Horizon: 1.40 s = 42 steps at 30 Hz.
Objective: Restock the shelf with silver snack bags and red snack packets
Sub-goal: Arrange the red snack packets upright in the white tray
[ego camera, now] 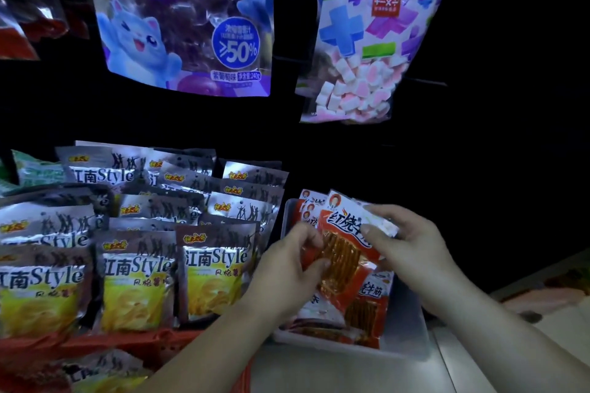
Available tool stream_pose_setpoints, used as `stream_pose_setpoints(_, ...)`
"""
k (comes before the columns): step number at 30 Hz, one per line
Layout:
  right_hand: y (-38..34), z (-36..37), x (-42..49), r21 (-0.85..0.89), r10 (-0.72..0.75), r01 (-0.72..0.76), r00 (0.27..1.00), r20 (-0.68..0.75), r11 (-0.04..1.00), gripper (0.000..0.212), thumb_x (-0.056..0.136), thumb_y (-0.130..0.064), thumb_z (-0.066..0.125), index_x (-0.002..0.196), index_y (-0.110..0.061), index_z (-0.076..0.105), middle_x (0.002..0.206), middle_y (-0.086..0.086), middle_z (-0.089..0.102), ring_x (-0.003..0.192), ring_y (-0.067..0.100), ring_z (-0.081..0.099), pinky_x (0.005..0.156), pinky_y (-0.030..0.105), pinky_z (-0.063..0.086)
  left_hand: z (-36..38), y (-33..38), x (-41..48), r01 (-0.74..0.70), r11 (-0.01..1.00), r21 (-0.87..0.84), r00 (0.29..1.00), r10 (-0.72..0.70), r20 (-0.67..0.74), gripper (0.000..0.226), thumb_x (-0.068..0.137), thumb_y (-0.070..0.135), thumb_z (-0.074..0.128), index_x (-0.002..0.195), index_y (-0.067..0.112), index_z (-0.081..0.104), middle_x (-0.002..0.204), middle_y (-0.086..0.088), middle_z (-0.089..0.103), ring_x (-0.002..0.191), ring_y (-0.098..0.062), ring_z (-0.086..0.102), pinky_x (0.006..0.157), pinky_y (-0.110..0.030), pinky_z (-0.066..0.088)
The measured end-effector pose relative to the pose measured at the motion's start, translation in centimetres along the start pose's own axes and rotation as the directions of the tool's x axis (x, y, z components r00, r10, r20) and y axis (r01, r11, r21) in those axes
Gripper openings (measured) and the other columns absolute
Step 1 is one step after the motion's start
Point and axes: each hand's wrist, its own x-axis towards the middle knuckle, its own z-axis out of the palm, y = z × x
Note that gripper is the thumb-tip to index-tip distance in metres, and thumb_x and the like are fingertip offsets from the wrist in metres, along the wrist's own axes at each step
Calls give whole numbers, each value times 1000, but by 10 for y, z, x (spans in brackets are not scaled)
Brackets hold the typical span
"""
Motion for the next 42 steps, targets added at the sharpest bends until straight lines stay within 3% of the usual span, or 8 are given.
stream_pose_setpoints(8, 29, 33, 68, -291, -95, 157, 972, 216, 944, 26, 106, -9, 49, 84, -22, 51, 73, 8, 39, 61, 20, 28, 66, 42, 27, -5, -46, 33, 66, 988, 142, 974, -33, -223, 19, 94, 19, 65, 91, 33, 54, 100, 6, 60, 92, -5, 61, 74, -23, 49)
stream_pose_setpoints(12, 72, 62, 68, -318, 40, 74, 940, 339, 945, 26, 102, -10, 55, 91, -31, 64, 83, 3, 63, 65, 15, 54, 56, 32, 44, -4, -58, 38, 147, 986, 80, 972, -129, -196, 19, 92, 23, 66, 96, 39, 57, 103, 4, 66, 91, -5, 67, 71, -32, 59)
stream_pose_setpoints(17, 88, 78, 64, -450, 327, 8, 675, 661, 893, 38, 84, -11, 66, 110, -38, 75, 109, -14, 72, 102, 5, 68, 93, 37, 59, 2, -62, 39, 145, 985, 94, 977, -128, -169, 23, 91, 12, 61, 100, 33, 63, 94, 6, 68, 73, -6, 64, 58, -20, 46)
stream_pose_setpoints(20, 79, 71, 80, -358, 180, 13, 848, 499, 933, 23, 94, -18, 65, 108, -33, 73, 102, -8, 71, 86, 7, 68, 75, 29, 59, 3, -59, 40, 136, 982, 130, 986, -121, -118, 23, 94, 9, 57, 106, 27, 66, 95, 5, 70, 73, -12, 66, 57, -21, 46)
stream_pose_setpoints(23, 82, 71, 104, -372, -16, 77, 986, 165, 925, 18, 101, -21, 62, 112, -36, 63, 109, -2, 67, 97, 20, 67, 90, 41, 58, 2, -56, 52, 101, 970, 221, 993, -86, -77, 21, 96, 11, 56, 109, 26, 65, 88, 4, 68, 66, -11, 64, 55, -28, 51)
stream_pose_setpoints(29, 103, 95, 130, -706, -44, 94, 995, 89, 702, 56, 94, -42, 71, 145, -31, 52, 140, 5, 56, 123, 28, 57, 99, 40, 50, 0, -60, 82, 104, 930, 351, 993, -116, 14, 28, 94, 12, 56, 116, 27, 65, 108, 5, 71, 93, -16, 69, 79, -38, 62)
stream_pose_setpoints(36, 138, 97, 151, -734, -377, 288, 925, 47, 615, 20, 79, -15, 87, 83, -20, 68, 91, 0, 58, 92, 28, 59, 76, 37, 45, 10, -86, 82, 140, 944, 299, 990, -141, -17, 28, 95, 15, 58, 117, 29, 66, 111, 9, 69, 96, -7, 67, 80, -25, 59)
stream_pose_setpoints(42, 109, 85, 149, -640, -462, 364, 887, 16, 676, 12, 86, -19, 81, 81, -24, 71, 89, -7, 59, 92, 23, 57, 82, 39, 48, 7, -85, 74, 189, 981, 54, 982, -187, -34, 33, 96, 8, 60, 101, 40, 62, 93, 6, 72, 79, -7, 71, 68, -30, 62)
